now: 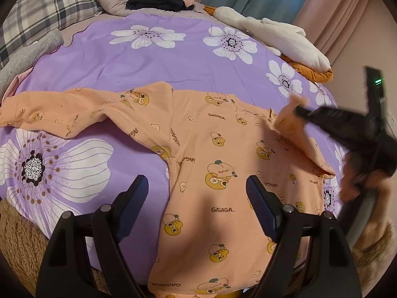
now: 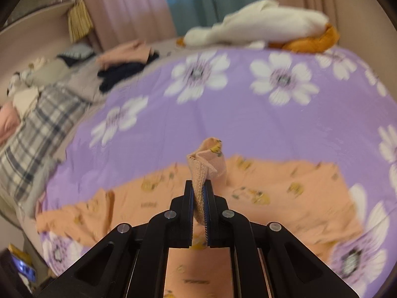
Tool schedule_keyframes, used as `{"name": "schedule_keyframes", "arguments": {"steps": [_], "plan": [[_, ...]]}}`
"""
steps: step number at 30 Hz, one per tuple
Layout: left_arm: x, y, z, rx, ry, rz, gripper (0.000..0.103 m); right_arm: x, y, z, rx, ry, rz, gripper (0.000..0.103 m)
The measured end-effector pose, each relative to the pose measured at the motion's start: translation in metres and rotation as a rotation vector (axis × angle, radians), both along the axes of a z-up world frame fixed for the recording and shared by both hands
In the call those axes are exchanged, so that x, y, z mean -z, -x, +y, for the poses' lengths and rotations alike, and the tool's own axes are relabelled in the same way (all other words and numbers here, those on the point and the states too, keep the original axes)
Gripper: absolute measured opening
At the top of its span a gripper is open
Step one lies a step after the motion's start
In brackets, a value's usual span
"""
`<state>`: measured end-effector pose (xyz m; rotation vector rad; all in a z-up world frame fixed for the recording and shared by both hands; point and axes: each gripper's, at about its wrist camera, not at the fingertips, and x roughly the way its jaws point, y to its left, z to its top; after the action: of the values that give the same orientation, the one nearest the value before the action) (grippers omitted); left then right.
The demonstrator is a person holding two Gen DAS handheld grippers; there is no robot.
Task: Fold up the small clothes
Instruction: 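Lift the sleeve with the right tool, fold it across the shirt body, open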
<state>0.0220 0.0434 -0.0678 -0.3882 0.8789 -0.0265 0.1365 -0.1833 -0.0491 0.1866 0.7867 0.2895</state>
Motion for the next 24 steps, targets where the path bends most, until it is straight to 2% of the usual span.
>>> {"name": "schedule_keyframes", "arguments": {"steps": [5, 9, 12, 13, 15, 16, 17, 19, 21, 22, 24], "plan": [[0.003, -0.002, 0.004, -0.011, 0.002, 0.011, 0.081, 0.045, -0.004, 0.037, -0.081, 0.045, 0.116, 0.008], [0.006, -0.004, 0.007, -0.021, 0.004, 0.019, 0.081, 0.063, -0.003, 0.048, -0.1, 0.07, 0.156, 0.008], [0.009, -0.006, 0.008, -0.025, 0.005, 0.025, 0.081, 0.069, 0.0, 0.047, -0.111, 0.04, 0.175, 0.01], [0.009, -0.007, 0.008, -0.026, 0.005, 0.027, 0.081, 0.069, 0.001, 0.046, -0.125, 0.027, 0.174, 0.015], [0.01, -0.009, 0.008, -0.029, 0.008, 0.032, 0.081, 0.067, 0.002, 0.043, -0.153, -0.013, 0.181, 0.033], [0.01, -0.01, 0.009, -0.031, 0.009, 0.034, 0.081, 0.064, 0.005, 0.037, -0.161, -0.053, 0.188, 0.047], [0.009, -0.011, 0.009, -0.032, 0.014, 0.032, 0.081, 0.061, 0.005, 0.033, -0.16, -0.078, 0.184, 0.053], [0.005, -0.014, 0.009, -0.032, 0.023, 0.031, 0.081, 0.049, 0.012, 0.019, -0.151, -0.133, 0.149, 0.055], [-0.003, -0.02, 0.007, -0.01, 0.042, 0.019, 0.082, 0.036, 0.021, -0.001, -0.125, -0.162, 0.108, 0.062], [-0.007, -0.024, 0.005, -0.001, 0.049, 0.012, 0.084, 0.03, 0.026, -0.014, -0.098, -0.181, 0.082, 0.068], [-0.014, -0.037, -0.003, 0.033, 0.068, -0.011, 0.086, 0.021, 0.032, -0.04, -0.03, -0.194, 0.054, 0.07]]}}
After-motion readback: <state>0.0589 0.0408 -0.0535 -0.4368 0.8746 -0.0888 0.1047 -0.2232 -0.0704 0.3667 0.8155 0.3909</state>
